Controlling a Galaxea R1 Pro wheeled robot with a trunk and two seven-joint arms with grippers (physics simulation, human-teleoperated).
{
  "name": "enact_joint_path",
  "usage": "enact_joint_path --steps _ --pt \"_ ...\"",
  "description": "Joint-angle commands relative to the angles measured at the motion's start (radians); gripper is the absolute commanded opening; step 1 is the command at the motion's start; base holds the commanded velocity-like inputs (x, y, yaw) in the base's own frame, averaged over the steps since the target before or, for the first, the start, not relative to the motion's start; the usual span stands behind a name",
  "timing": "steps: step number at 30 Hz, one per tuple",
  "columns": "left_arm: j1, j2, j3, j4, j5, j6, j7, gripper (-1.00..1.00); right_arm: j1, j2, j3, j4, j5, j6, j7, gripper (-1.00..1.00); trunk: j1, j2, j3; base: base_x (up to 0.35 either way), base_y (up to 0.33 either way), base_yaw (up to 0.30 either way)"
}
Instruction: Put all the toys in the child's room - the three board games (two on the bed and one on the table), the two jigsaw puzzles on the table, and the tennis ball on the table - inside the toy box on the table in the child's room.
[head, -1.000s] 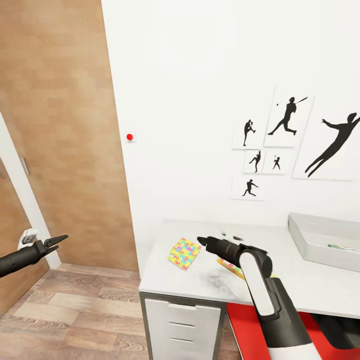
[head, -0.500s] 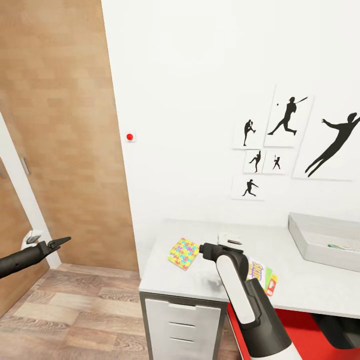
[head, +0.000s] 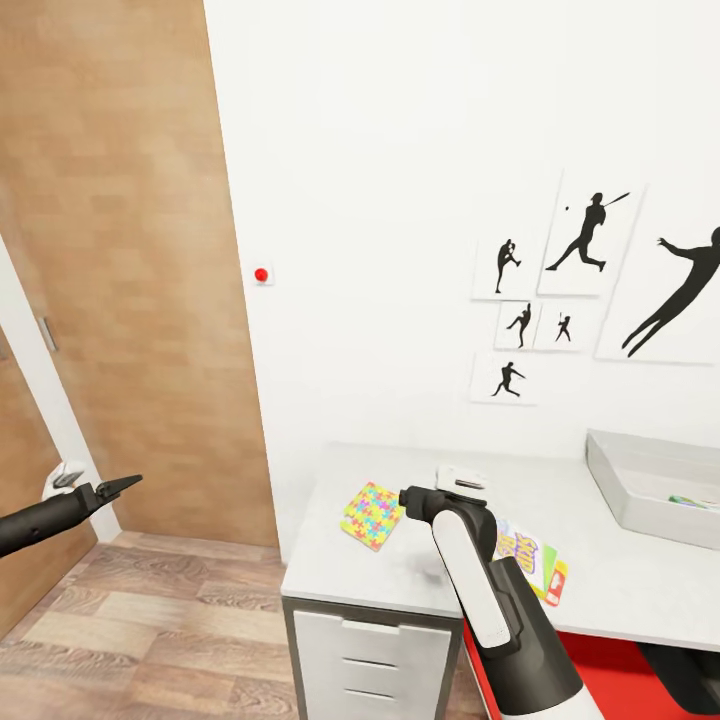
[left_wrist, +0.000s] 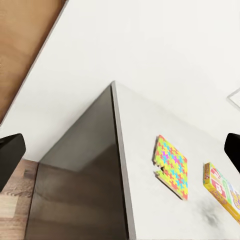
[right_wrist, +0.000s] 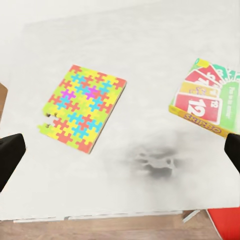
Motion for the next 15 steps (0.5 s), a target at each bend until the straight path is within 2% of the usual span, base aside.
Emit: enact_joint_path --steps 1,9,15 --pt "-0.001 0.0 0.001 0.001 0.004 0.008 -0.002 1.0 -0.001 0.0 0.001 -0.001 -0.009 0.003 -0.01 1.0 0.001 -0.002 -0.002 0.141 0.084 0.0" --pt "-0.001 0.0 0.001 0.001 0.004 0.007 -0.001 1.0 -0.001 0.0 0.0 0.002 -0.011 0.005 -0.01 1.0 0.001 -0.002 -0.002 0.07 0.041 0.0" --pt "-0.001 0.0 0.0 0.001 0.003 0.007 0.002 1.0 -0.001 0.0 -0.003 0.004 -0.012 0.009 -0.01 1.0 0.001 -0.002 -0.002 0.19 0.142 0.0"
